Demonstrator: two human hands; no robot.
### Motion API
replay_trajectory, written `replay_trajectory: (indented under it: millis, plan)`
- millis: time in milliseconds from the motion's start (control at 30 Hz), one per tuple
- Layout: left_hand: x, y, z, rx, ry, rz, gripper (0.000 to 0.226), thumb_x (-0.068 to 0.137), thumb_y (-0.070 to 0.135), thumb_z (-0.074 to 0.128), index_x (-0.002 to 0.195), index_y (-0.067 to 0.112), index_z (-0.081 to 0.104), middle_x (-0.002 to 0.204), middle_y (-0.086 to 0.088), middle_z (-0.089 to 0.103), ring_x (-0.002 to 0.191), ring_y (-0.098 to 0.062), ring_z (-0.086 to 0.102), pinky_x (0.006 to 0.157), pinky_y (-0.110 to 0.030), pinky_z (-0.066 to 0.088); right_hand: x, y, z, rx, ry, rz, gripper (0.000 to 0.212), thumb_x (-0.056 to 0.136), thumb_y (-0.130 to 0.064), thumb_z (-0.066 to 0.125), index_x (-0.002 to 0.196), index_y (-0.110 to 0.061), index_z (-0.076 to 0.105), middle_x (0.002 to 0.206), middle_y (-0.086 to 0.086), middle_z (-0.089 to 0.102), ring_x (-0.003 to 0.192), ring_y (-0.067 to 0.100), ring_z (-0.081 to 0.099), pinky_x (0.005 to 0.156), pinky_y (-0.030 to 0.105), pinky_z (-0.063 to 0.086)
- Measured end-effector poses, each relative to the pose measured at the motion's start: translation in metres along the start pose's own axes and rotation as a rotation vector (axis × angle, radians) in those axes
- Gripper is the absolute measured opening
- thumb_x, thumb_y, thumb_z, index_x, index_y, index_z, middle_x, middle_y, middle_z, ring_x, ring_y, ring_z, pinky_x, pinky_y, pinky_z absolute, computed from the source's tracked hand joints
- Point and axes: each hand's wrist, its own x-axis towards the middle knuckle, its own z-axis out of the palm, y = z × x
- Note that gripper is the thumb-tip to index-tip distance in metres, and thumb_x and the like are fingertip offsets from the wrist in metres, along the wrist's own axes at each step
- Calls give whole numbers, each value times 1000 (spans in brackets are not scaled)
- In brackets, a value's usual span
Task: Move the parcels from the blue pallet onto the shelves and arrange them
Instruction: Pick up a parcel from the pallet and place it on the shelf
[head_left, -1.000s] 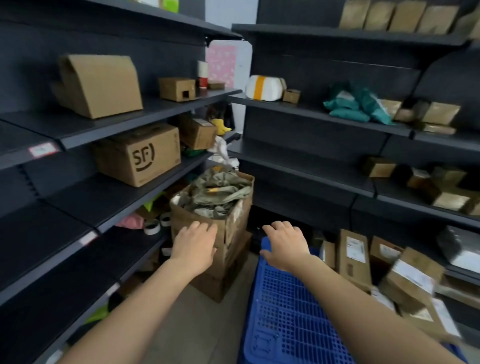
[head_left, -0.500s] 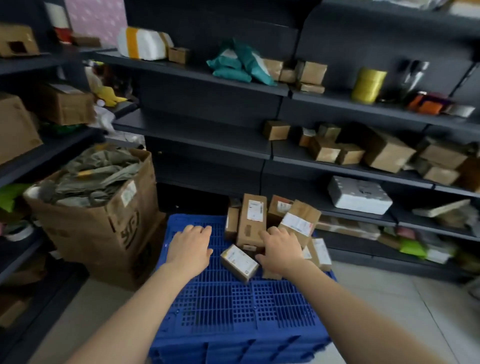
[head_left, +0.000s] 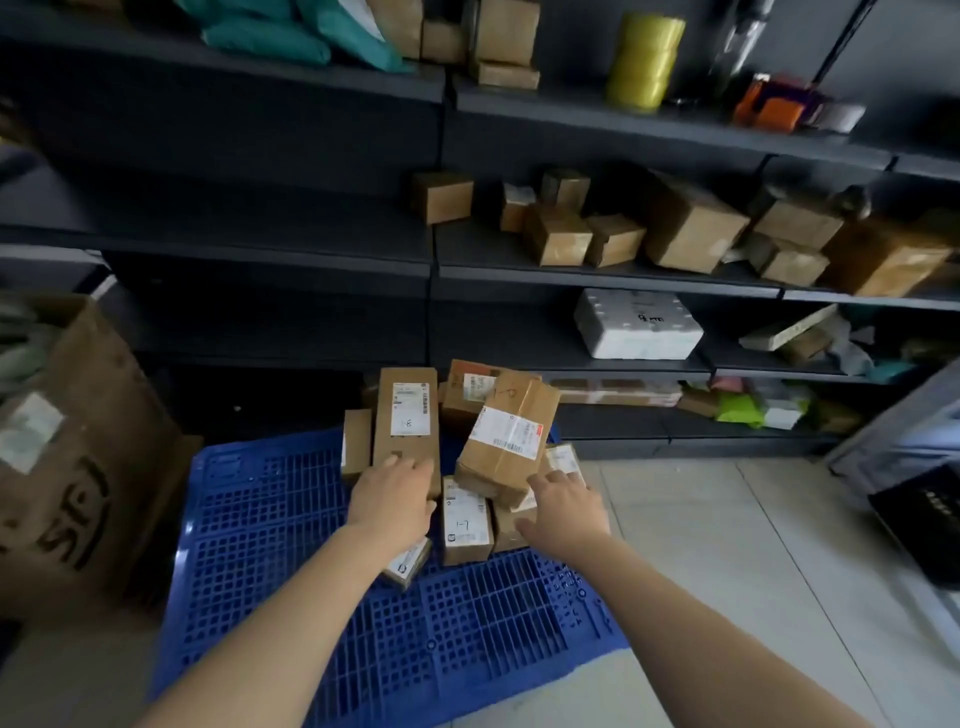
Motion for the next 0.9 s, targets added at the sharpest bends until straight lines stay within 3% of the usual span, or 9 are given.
replay_trajectory:
  millis: [167, 467, 600, 733, 900]
  plan:
    - [65, 9, 21, -21, -80, 29, 50, 97, 35, 48, 142, 16, 38, 135, -4, 52, 125, -23, 46, 99, -38, 43, 51, 21, 21, 72, -65, 70, 49, 93, -44, 49, 135, -21, 43, 133, 6, 50, 124, 26, 43, 100, 39, 41]
    - [166, 31, 81, -231, -156, -100, 55, 94, 39, 53, 141, 15, 37, 132, -5, 52, 120, -23, 49, 94, -37, 46, 140, 49, 73, 260, -125, 136, 43, 93, -40, 49, 125, -11, 47, 123, 9, 55, 117, 28, 47, 95, 41, 42]
    - [192, 36, 112, -362, -218, -235, 58, 92, 40, 56, 140, 14, 35, 130, -5, 51, 115, -23, 53, 88, -36, 47, 166, 54, 99, 524, -102, 216, 54, 94, -45, 49, 136, -13, 35, 125, 10, 57, 116, 31, 51, 94, 43, 45]
    - [199, 36, 130, -572, -261, -322, 52, 93, 33, 58, 138, 17, 38, 132, -2, 54, 117, -22, 55, 91, -34, 47, 173, 53, 116, 796, -76, 249, 47, 96, -41, 51, 133, -16, 37, 126, 5, 59, 114, 28, 57, 90, 42, 48]
    - [186, 37, 125, -736, -186, -393, 49, 92, 28, 62, 136, 23, 43, 132, 3, 56, 117, -17, 55, 91, -31, 47, 169, 50, 118, 1017, 3, 261, 38, 97, -27, 53, 133, -20, 41, 103, -11, 54, 104, 21, 59, 83, 35, 49]
